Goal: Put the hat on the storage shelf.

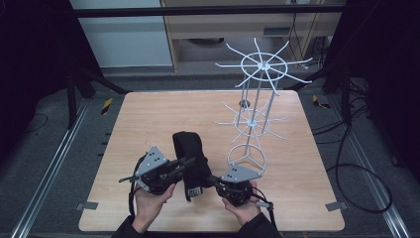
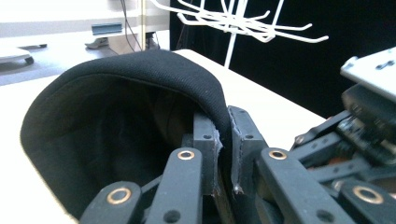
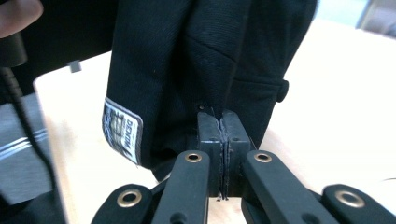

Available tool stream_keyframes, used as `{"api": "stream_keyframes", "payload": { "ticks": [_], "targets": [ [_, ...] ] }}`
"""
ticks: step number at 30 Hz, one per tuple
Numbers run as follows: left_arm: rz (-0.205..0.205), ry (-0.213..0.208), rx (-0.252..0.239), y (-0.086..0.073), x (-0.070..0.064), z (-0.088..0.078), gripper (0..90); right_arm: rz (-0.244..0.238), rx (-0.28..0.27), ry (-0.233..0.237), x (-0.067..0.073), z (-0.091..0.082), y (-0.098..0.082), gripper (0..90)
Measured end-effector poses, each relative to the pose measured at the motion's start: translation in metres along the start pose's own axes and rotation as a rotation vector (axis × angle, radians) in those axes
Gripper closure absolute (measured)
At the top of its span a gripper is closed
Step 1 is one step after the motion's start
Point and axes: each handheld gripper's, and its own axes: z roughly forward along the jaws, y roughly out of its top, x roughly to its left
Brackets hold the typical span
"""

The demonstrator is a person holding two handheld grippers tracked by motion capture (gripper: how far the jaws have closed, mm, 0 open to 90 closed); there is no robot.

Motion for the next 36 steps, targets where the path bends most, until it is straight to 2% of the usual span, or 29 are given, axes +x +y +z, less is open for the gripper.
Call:
{"api": "stream_keyframes", "payload": {
  "ticks": [2, 5, 7, 8, 9, 12, 13, 14, 20, 21, 22, 24, 25, 28, 30, 31, 32, 36],
  "targets": [
    [-0.001, 0.000, 0.012, -0.004, 0.002, -0.005, 81.5, -0.028, 0.006, -0.023, 0.000, -0.004, 0.004, 89.7],
    [0.007, 0.004, 0.028, -0.009, 0.004, -0.008, 80.9, -0.039, 0.021, -0.020, 0.001, -0.005, 0.006, 89.7],
    [0.015, 0.022, 0.055, -0.018, 0.006, -0.012, 80.5, -0.062, 0.062, -0.009, 0.004, -0.001, 0.006, 89.6],
    [0.015, 0.022, 0.055, -0.018, 0.006, -0.012, 80.4, -0.062, 0.062, -0.009, 0.004, -0.001, 0.006, 89.6],
    [0.021, 0.036, 0.073, -0.025, 0.008, -0.012, 80.4, -0.077, 0.098, -0.003, 0.007, 0.005, 0.005, 89.4],
    [0.030, 0.052, 0.088, -0.031, 0.010, -0.013, 79.9, -0.083, 0.123, 0.001, 0.010, 0.010, 0.003, 89.0],
    [0.034, 0.069, 0.100, -0.037, 0.013, -0.015, 79.8, -0.080, 0.132, 0.010, 0.012, 0.013, 0.001, 87.7],
    [0.034, 0.069, 0.100, -0.037, 0.013, -0.015, 79.7, -0.080, 0.132, 0.010, 0.012, 0.013, 0.001, 87.7],
    [-0.017, 0.107, 0.142, -0.054, 0.029, -0.025, 79.8, -0.049, 0.126, 0.045, 0.015, 0.020, -0.002, 82.1],
    [-0.016, 0.114, 0.149, -0.056, 0.031, -0.027, 80.1, -0.043, 0.120, 0.049, 0.015, 0.021, -0.002, 76.5],
    [-0.018, 0.121, 0.155, -0.058, 0.034, -0.028, 80.1, -0.043, 0.120, 0.049, 0.015, 0.021, -0.002, 76.5],
    [-0.029, 0.137, 0.158, -0.062, 0.039, -0.032, 80.1, -0.034, 0.101, 0.051, 0.013, 0.018, -0.001, 73.8],
    [-0.034, 0.144, 0.162, -0.064, 0.042, -0.035, 80.0, -0.014, 0.071, 0.053, 0.010, 0.013, 0.001, 71.7],
    [-0.050, 0.165, 0.166, -0.069, 0.050, -0.042, 79.7, 0.003, 0.051, 0.026, 0.002, 0.005, 0.001, 69.0],
    [-0.072, 0.188, 0.177, -0.074, 0.058, -0.050, 78.6, 0.016, 0.055, 0.001, -0.004, 0.001, -0.001, 66.8],
    [-0.072, 0.188, 0.177, -0.074, 0.058, -0.050, 78.1, 0.016, 0.055, 0.001, -0.004, 0.001, -0.001, 66.8],
    [-0.090, 0.201, 0.182, -0.078, 0.064, -0.055, 77.5, 0.025, 0.066, -0.022, -0.009, -0.001, -0.005, 65.0],
    [-0.108, 0.221, 0.196, -0.084, 0.072, -0.060, 76.1, 0.027, 0.083, -0.053, -0.015, -0.002, -0.011, 61.8]
  ]
}}
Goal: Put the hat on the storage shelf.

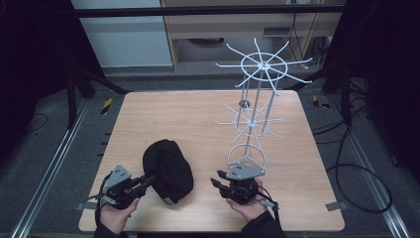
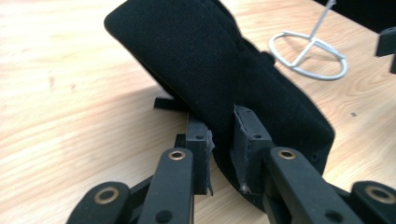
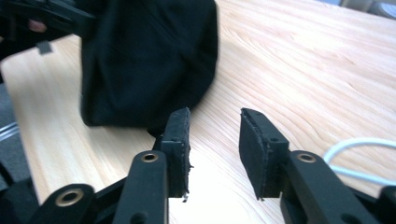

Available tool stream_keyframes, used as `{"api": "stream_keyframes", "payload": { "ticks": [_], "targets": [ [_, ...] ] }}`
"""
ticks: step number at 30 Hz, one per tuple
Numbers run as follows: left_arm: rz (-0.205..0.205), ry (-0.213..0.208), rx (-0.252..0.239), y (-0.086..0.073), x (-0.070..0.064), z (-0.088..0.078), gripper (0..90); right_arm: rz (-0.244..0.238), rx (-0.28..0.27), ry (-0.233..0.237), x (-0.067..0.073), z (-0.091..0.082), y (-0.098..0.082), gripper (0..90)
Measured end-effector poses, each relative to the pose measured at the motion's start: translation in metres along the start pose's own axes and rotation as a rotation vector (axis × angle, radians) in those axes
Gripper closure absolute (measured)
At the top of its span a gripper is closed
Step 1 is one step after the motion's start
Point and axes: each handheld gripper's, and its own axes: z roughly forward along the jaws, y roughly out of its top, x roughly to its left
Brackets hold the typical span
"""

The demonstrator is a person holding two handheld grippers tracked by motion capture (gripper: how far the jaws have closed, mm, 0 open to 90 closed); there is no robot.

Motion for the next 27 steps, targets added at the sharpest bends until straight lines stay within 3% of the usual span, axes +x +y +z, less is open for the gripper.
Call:
{"api": "stream_keyframes", "payload": {
  "ticks": [7, 10, 11, 12, 18, 20, 26, 27],
  "targets": [
    [-0.008, 0.070, 0.036, -0.009, 0.011, 0.001, 67.7, 0.007, 0.022, -0.047, -0.011, -0.007, -0.014, 56.1],
    [-0.012, 0.121, 0.060, -0.012, 0.016, 0.001, 64.5, 0.029, 0.019, -0.065, -0.017, -0.013, -0.018, 55.0],
    [-0.013, 0.167, 0.080, -0.015, 0.019, 0.001, 62.9, 0.037, 0.018, -0.078, -0.021, -0.017, -0.020, 53.8],
    [-0.014, 0.177, 0.085, -0.015, 0.022, 0.001, 62.7, 0.040, 0.017, -0.084, -0.023, -0.019, -0.022, 53.0],
    [-0.034, 0.212, 0.075, -0.016, 0.027, -0.003, 57.6, 0.069, 0.023, -0.128, -0.034, -0.028, -0.029, 50.0],
    [-0.043, 0.215, 0.066, -0.016, 0.027, -0.004, 55.2, 0.082, 0.020, -0.165, -0.043, -0.036, -0.034, 48.2],
    [-0.032, 0.231, 0.028, -0.004, 0.023, -0.007, 49.7, 0.125, 0.006, -0.225, -0.060, -0.055, -0.045, 46.4],
    [-0.029, 0.234, 0.025, -0.001, 0.022, -0.008, 48.6, 0.151, 0.004, -0.250, -0.067, -0.063, -0.050, 45.9]
  ]
}}
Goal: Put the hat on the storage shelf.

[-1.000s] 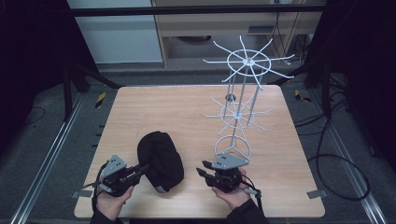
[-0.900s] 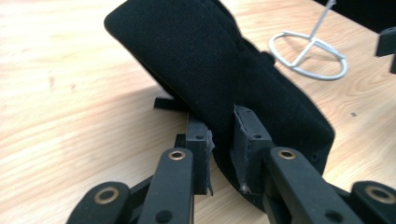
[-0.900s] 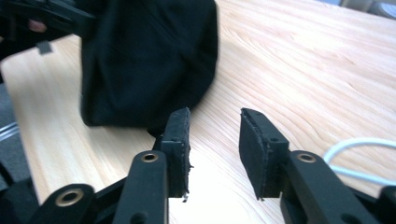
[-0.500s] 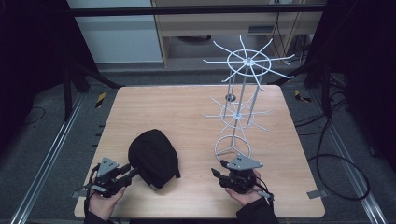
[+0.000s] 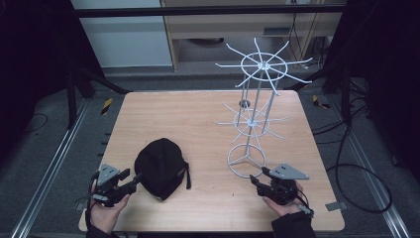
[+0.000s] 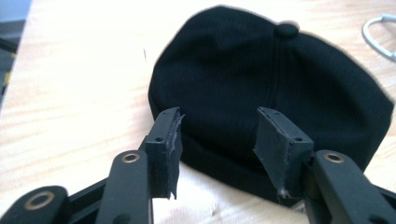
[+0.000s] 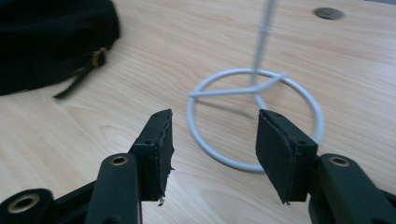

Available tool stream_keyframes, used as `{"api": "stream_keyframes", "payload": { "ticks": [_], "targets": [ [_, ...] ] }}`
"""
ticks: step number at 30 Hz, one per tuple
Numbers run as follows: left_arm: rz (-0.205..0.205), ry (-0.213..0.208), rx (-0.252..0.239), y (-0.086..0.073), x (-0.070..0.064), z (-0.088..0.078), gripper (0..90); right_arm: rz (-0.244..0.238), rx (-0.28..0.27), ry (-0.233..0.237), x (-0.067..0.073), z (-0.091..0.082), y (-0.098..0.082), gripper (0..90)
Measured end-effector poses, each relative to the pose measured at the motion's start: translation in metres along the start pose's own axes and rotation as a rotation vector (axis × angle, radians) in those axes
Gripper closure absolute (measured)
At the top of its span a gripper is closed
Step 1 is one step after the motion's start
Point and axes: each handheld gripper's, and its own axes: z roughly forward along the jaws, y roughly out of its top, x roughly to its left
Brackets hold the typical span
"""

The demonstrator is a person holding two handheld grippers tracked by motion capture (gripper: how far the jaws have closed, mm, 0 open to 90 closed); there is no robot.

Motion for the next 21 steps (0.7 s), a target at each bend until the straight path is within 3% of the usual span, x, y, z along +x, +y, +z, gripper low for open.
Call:
{"api": "stream_keyframes", "payload": {
  "ticks": [5, 13, 21],
  "targets": [
    [0.011, -0.010, -0.016, 0.019, -0.012, 0.002, 48.5, 0.039, -0.003, -0.051, -0.018, -0.009, -0.009, 43.1],
    [-0.001, -0.034, -0.023, 0.036, -0.018, 0.008, 47.3, 0.057, 0.004, -0.112, -0.033, -0.016, -0.017, 39.2],
    [0.001, -0.038, 0.015, 0.048, -0.032, 0.030, 43.4, 0.071, 0.034, -0.138, -0.046, -0.011, -0.023, 32.1]
  ]
}}
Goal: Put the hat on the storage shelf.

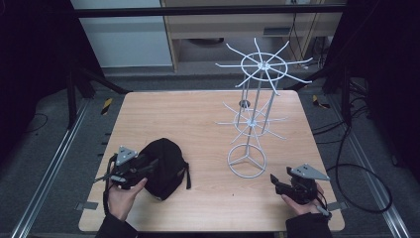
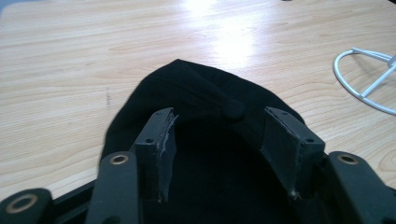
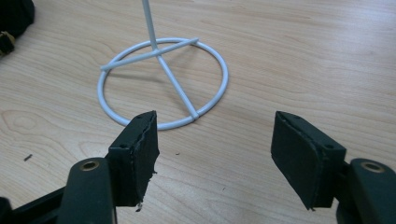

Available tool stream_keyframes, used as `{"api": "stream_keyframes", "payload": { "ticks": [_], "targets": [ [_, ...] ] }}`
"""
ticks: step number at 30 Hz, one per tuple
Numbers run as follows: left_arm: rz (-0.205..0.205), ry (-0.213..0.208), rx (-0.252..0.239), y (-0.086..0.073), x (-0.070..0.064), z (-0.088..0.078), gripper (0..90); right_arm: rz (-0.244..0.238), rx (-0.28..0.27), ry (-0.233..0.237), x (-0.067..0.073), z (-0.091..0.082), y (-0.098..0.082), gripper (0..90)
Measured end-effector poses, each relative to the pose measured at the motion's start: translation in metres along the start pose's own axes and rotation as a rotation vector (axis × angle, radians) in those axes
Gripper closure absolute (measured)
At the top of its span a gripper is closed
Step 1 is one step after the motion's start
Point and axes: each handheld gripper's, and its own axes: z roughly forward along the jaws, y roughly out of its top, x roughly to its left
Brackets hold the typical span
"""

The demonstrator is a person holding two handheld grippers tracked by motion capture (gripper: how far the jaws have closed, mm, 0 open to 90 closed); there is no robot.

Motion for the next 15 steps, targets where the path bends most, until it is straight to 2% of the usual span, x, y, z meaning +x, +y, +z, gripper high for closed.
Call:
{"api": "stream_keyframes", "payload": {
  "ticks": [9, 15],
  "targets": [
    [0.024, 0.028, 0.049, 0.010, -0.015, 0.024, 37.9, -0.022, 0.029, -0.006, 0.002, 0.005, 0.000, 31.2],
    [0.033, 0.055, 0.097, 0.009, -0.017, 0.038, 35.7, -0.031, 0.039, -0.013, 0.000, 0.006, 0.000, 32.9]
  ]
}}
